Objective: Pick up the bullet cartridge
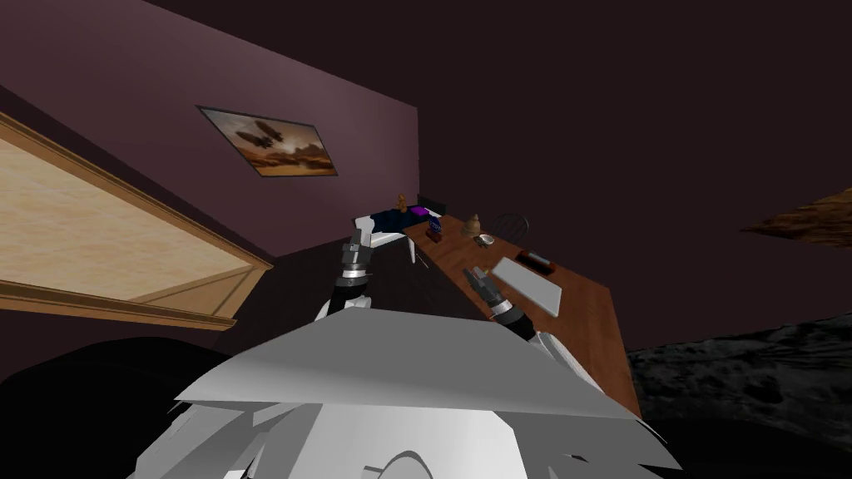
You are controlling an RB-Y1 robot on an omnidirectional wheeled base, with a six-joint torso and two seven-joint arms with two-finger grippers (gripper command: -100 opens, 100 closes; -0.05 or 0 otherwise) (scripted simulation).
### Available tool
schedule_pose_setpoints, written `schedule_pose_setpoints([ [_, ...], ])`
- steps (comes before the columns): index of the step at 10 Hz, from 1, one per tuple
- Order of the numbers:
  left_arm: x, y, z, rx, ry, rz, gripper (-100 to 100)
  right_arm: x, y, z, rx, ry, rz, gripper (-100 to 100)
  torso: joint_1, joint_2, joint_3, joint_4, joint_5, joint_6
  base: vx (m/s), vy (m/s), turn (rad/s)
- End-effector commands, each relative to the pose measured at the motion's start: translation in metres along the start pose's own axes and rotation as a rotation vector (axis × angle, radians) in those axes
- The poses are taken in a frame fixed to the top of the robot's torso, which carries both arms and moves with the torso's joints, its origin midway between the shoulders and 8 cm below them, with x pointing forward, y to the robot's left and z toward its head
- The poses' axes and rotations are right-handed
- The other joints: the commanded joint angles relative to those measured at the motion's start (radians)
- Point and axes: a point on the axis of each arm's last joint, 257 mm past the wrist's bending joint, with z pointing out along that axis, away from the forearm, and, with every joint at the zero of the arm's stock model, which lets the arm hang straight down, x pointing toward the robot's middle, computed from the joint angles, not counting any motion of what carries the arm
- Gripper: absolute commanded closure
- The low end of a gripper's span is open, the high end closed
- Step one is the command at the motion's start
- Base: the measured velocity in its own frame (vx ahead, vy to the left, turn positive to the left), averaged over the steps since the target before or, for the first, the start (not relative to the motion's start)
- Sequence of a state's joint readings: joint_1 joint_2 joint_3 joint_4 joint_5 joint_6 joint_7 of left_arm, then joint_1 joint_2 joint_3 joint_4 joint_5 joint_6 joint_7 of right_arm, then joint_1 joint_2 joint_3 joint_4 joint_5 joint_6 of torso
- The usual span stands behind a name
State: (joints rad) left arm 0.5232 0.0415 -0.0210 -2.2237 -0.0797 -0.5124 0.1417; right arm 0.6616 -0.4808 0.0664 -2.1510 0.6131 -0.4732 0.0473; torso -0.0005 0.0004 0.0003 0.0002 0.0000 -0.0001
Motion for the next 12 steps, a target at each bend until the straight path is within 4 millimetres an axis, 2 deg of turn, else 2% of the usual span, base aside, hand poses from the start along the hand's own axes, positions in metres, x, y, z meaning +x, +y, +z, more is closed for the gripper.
schedule_pose_setpoints([
  [1, 0.0, 0.0, 0.0, 0.0, 0.0, 0.0, 0, 0.011, -0.003, -0.001, 0.007, 0.039, -0.035, -100, 0.0, 0.0, 0.0, 0.0, 0.0, 0.0, -0.001, 0.004, 0.139],
  [2, 0.0, 0.0, 0.0, 0.0, 0.0, 0.0, 0, 0.029, -0.013, -0.011, 0.021, 0.105, -0.075, -100, 0.0, 0.0, 0.0, 0.0, 0.0, 0.001, 0.002, 0.012, 0.285],
  [3, 0.0, 0.0, 0.0, 0.0, 0.0, 0.0, 0, 0.031, -0.013, -0.011, 0.02, 0.113, -0.092, -100, 0.0, 0.0, 0.0, 0.0, 0.0, 0.0, 0.004, 0.005, 0.151],
  [4, 0.0, 0.0, 0.0, 0.0, 0.0, 0.0, 0, 0.049, -0.023, -0.022, 0.033, 0.182, -0.134, -100, 0.0, 0.0, 0.0, 0.0, 0.0, 0.001, 0.008, 0.011, 0.279],
  [5, 0.0, 0.0, 0.0, 0.0, 0.0, 0.0, 0, 0.051, -0.024, -0.022, 0.032, 0.19, -0.15, -100, 0.0, -0.001, 0.0, 0.0, 0.0, 0.0, 0.007, 0.002, 0.162],
  [6, 0.0, 0.0, 0.0, 0.0, 0.0, 0.0, 0, 0.068, -0.035, -0.035, 0.044, 0.261, -0.193, -100, -0.001, -0.001, 0.0, 0.0, 0.0, 0.001, 0.009, 0.007, 0.303],
  [7, 0.0, 0.0, 0.0, 0.0, 0.0, 0.0, 0, 0.07, -0.035, -0.036, 0.042, 0.269, -0.209, -100, -0.001, -0.001, 0.0, 0.0, 0.0, 0.0, 0.009, -0.001, 0.164],
  [8, 0.0, 0.0, 0.0, 0.0, 0.0, 0.0, 0, 0.087, -0.047, -0.051, 0.054, 0.339, -0.249, -100, -0.001, -0.001, -0.001, 0.0, 0.0, 0.001, 0.014, 0.004, 0.293],
  [9, 0.0, 0.0, 0.0, 0.0, 0.0, 0.0, 0, 0.09, -0.047, -0.051, 0.051, 0.35, -0.27, -100, -0.001, -0.001, -0.001, 0.0, 0.0, 0.0, 0.014, -0.005, 0.151],
  [10, 0.0, 0.0, 0.0, 0.0, 0.0, 0.0, 0, 0.106, -0.06, -0.068, 0.06, 0.424, -0.316, -100, -0.001, -0.001, -0.001, 0.0, 0.0, 0.001, 0.017, 0.0, 0.322],
  [11, 0.0, 0.0, 0.0, 0.0, 0.0, 0.0, 0, 0.108, -0.06, -0.069, 0.057, 0.432, -0.332, -100, -0.001, -0.001, -0.001, 0.0, 0.0, 0.0, 0.017, -0.009, 0.127],
  [12, 0.0, 0.0, 0.0, 0.0, 0.0, 0.0, 0, 0.123, -0.073, -0.087, 0.065, 0.504, -0.372, -100, -0.001, -0.001, -0.001, 0.0, 0.0, 0.002, 0.022, -0.004, 0.278],
])
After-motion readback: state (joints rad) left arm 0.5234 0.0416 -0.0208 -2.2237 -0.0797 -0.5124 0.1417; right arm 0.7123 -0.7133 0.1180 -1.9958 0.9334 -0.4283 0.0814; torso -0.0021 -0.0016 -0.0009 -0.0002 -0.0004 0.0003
